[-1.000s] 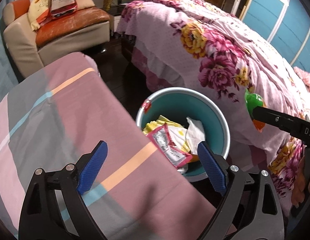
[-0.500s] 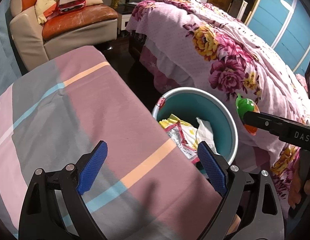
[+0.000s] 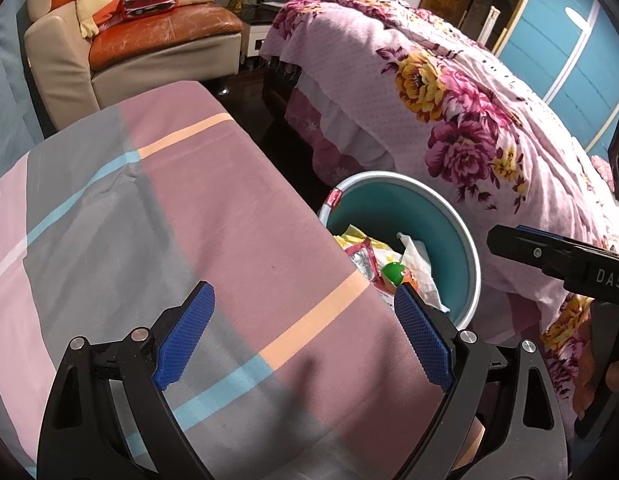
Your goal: Collect trash
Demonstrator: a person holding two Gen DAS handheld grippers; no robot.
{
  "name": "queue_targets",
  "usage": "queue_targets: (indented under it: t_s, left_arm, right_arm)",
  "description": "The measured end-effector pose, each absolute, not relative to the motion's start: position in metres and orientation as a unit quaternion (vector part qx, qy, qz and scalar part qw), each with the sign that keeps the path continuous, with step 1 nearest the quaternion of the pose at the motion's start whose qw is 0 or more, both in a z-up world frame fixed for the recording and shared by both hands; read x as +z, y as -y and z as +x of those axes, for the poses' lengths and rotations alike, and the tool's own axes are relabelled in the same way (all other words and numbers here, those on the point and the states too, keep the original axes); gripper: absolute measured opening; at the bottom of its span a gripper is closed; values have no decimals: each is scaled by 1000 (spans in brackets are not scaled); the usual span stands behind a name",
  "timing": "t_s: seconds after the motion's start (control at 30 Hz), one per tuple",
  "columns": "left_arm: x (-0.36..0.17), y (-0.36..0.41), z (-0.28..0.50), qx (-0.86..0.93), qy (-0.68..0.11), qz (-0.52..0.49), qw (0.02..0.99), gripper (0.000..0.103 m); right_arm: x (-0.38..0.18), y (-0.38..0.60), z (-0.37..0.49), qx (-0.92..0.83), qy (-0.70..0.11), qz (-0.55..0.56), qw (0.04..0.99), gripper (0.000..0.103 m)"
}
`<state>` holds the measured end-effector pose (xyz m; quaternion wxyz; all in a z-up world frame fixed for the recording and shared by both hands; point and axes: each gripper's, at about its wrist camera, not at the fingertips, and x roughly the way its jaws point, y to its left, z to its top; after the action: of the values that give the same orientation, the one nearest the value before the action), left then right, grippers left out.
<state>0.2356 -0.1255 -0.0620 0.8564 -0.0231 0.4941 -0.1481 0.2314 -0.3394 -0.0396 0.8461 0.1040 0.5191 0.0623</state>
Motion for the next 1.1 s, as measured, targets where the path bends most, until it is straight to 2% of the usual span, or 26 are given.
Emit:
queue_targets:
  t_s: [0.37, 0.97, 1.03, 1.1]
  left_arm:
    - [-48, 122, 222, -141, -481, -24, 865, 92]
    - [-7, 116, 168, -142, -457, -15, 878, 92]
    - [-5, 115, 163, -139, -460, -15, 877, 98]
    - [-1, 113, 156, -131, -455, -15, 881, 99]
  right_arm:
    - [-27, 341, 210, 36, -523, 84, 847, 92]
    - [13, 330, 148, 24, -493, 49, 869, 96]
    - [16, 328, 140, 26, -491, 44, 870, 96]
    - [18, 327, 134, 31, -490, 43, 870, 96]
